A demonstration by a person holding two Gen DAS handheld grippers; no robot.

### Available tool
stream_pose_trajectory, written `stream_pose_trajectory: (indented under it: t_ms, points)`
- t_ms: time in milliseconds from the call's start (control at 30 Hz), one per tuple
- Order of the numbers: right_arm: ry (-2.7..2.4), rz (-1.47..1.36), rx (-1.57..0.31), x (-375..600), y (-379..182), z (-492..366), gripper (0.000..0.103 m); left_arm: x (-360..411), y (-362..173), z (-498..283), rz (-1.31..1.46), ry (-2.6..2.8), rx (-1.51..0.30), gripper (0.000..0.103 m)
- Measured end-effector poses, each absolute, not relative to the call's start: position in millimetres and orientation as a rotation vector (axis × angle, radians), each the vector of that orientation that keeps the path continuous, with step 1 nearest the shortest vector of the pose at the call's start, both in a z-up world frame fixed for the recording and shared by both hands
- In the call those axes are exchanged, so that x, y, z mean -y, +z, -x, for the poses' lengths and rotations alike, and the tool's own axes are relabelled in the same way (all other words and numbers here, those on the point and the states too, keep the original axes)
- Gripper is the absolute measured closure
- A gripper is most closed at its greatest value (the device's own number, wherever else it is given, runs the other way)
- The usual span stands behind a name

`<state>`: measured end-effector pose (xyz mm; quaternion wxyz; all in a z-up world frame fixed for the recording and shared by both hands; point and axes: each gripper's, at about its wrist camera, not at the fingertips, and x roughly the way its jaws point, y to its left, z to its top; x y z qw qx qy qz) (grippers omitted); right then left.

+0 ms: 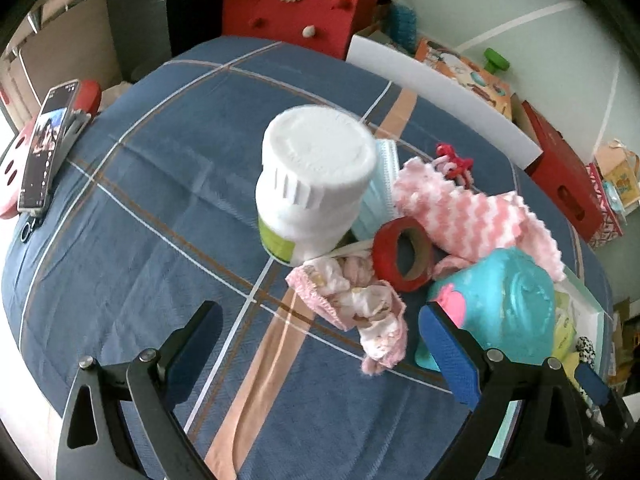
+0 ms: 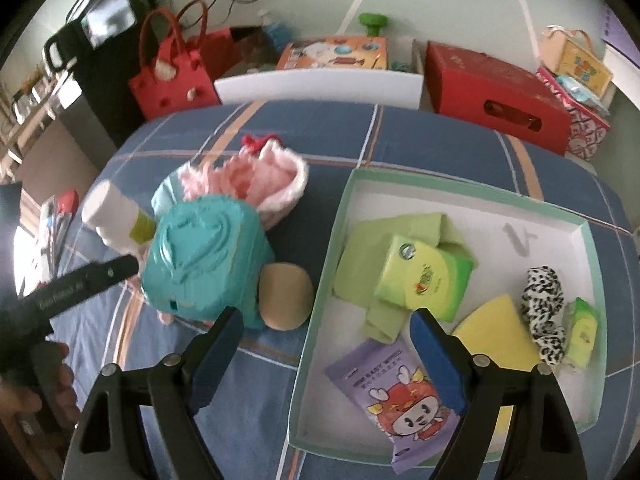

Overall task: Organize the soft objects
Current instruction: 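Withdraw both open tools from the tray back toward the pile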

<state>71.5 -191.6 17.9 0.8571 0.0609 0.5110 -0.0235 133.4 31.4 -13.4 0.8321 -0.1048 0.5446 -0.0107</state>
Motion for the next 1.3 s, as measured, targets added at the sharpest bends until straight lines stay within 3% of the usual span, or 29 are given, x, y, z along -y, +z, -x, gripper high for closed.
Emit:
stream_pose_trajectory:
  t_ms: [67, 167, 367, 533, 633, 1300]
  points:
    - [-0.031, -0.102, -1.084, 186.3, 14.8, -72.3, 0.023, -33.0, -19.4, -134.7, 0.243, -0.030, -1.175, 0.005]
    - [0.006, -0.078, -1.100, 179.4, 9.5, -73.9, 0.038, -34.2, -24.2, -136.7, 0.267, -0.028, -1.188, 0.005]
    - [0.070, -0.003, -1.102, 162.9, 4.8, -72.9, 0.056, -35.4, -33.0, -140.7, 0.286, -0.025, -1.213, 0.011]
    - [0.086, 0.037, -1.107, 156.7, 0.3, -73.8, 0.063, -35.4, -35.9, -141.6, 0.303, -0.034, -1.224, 0.012]
    - [0.094, 0.058, -1.108, 154.2, -2.1, -74.7, 0.064, -34.9, -37.9, -142.4, 0.318, -0.050, -1.234, 0.021]
    - [0.089, 0.160, -1.112, 142.7, -15.8, -84.0, 0.078, -35.6, -45.0, -146.2, 0.344, -0.064, -1.242, 0.022]
